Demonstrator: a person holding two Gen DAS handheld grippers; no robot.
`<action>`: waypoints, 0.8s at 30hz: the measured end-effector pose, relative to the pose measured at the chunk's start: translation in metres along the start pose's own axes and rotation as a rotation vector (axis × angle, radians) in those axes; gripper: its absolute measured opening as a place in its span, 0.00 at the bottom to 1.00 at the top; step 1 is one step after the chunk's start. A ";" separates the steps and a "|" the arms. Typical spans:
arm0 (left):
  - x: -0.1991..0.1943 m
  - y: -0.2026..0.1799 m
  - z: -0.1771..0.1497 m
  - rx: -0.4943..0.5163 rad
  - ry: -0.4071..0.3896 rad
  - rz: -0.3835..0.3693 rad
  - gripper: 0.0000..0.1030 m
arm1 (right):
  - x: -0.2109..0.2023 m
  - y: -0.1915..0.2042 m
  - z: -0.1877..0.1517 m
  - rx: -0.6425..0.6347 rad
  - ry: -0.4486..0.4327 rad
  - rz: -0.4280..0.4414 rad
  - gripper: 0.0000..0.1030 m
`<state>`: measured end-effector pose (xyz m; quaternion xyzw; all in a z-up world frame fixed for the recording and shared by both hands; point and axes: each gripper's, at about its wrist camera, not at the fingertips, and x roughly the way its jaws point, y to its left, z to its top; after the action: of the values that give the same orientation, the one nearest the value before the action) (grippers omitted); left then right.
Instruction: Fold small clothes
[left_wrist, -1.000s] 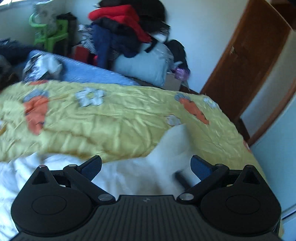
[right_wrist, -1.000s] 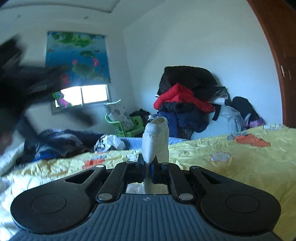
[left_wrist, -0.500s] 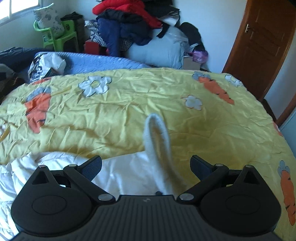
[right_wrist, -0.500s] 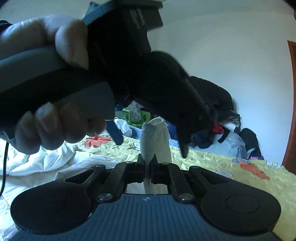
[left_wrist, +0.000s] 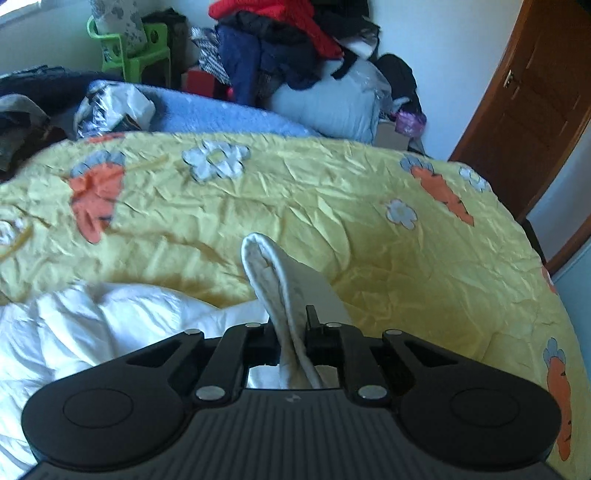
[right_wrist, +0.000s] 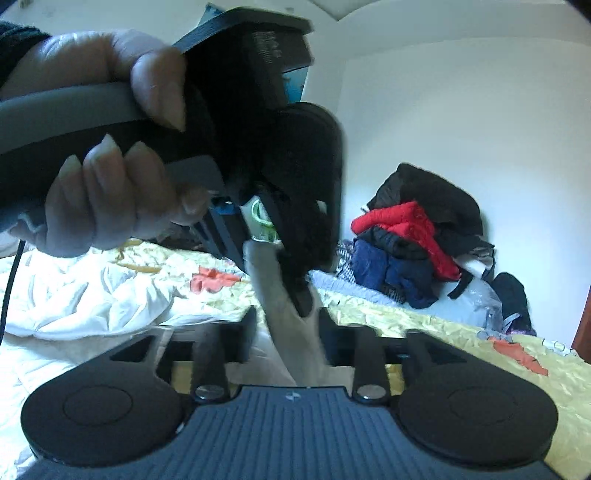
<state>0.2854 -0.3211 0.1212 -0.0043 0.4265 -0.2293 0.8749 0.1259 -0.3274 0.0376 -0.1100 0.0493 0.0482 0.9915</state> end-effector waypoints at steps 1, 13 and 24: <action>-0.006 0.006 0.001 -0.004 -0.006 0.000 0.11 | -0.002 -0.003 0.001 0.015 -0.009 -0.001 0.55; -0.064 0.119 -0.022 -0.143 -0.070 0.156 0.11 | -0.004 -0.041 -0.003 0.261 0.009 0.024 0.75; -0.102 0.203 -0.070 -0.174 -0.054 0.322 0.11 | 0.005 -0.034 -0.006 0.246 0.050 0.054 0.75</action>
<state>0.2600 -0.0852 0.1112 -0.0177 0.4161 -0.0485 0.9079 0.1342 -0.3614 0.0386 0.0125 0.0826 0.0654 0.9943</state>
